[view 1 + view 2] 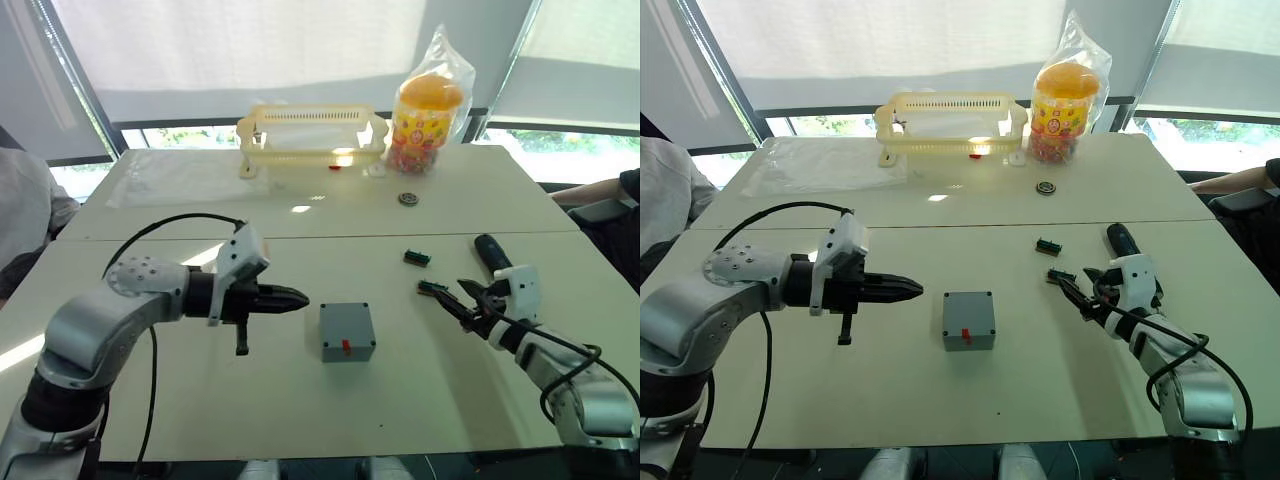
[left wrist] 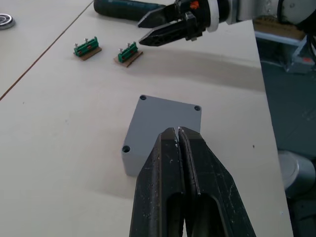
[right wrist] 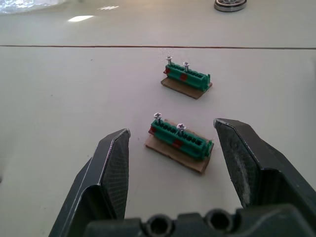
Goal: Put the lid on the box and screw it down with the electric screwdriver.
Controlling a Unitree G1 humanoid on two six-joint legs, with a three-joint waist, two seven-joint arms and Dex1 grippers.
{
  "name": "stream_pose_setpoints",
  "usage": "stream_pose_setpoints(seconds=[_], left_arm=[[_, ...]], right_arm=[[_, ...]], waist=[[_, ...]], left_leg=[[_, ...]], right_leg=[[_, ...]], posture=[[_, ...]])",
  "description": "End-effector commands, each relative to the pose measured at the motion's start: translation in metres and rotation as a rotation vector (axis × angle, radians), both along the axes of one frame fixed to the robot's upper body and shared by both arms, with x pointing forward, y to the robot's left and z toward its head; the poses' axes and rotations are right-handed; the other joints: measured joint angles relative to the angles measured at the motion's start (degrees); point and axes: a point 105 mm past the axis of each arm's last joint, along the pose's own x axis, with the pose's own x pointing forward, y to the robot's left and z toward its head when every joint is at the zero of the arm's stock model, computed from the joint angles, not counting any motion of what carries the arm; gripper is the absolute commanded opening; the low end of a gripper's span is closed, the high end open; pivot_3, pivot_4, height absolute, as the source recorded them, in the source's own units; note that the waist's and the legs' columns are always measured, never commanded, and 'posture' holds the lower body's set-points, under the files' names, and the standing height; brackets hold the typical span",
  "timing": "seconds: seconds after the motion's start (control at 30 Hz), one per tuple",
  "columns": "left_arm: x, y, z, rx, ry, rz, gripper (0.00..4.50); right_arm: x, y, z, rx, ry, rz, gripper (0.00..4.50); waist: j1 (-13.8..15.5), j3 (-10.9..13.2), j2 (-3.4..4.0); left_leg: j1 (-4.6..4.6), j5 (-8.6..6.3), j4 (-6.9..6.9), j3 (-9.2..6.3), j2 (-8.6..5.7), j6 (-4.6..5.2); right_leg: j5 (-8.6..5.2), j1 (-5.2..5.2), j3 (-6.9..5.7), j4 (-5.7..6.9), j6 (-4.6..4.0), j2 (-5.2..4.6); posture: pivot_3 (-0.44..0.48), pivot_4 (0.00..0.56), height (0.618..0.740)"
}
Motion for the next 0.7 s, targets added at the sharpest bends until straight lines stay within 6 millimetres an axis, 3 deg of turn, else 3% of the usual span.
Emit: stream_pose_setpoints(seconds=[0.03,0.23,0.4,0.7], left_arm=[[0.000,-0.004,0.001,0.059,-0.078,-0.006,0.06],[0.000,-0.006,-0.005,0.071,-0.086,-0.014,0.06],[0.002,-0.004,-0.007,0.068,-0.084,-0.005,0.00],[0.003,-0.006,-0.010,0.063,-0.085,0.003,0.00]], right_arm=[[0.008,-0.003,0.008,0.004,-0.040,-0.011,2.94],[0.014,-0.002,0.005,-0.018,-0.044,-0.001,2.94],[0.018,-0.003,0.005,-0.038,-0.056,-0.005,0.62],[0.023,-0.002,0.003,-0.050,-0.057,-0.003,0.62]], waist=[[0.0,0.0,0.01],[0.0,0.0,0.03],[0.0,0.0,0.05],[0.0,0.1,0.09]], left_leg=[[0.00,0.00,-0.02,0.00,0.00,0.00],[0.00,0.00,-0.02,0.02,0.00,0.00],[0.00,0.00,-0.02,0.03,0.00,0.00],[0.00,0.00,-0.03,0.03,0.00,0.00]], right_leg=[[0.00,0.00,0.00,0.00,0.00,0.00],[0.00,-0.01,0.02,-0.01,0.00,0.00],[0.00,-0.01,0.02,-0.02,0.00,0.00],[0.00,-0.01,0.03,-0.03,0.00,0.00]], posture=[[0.000,0.150,0.740],[0.000,0.150,0.740],[0.000,0.150,0.740],[0.000,0.150,0.740]])
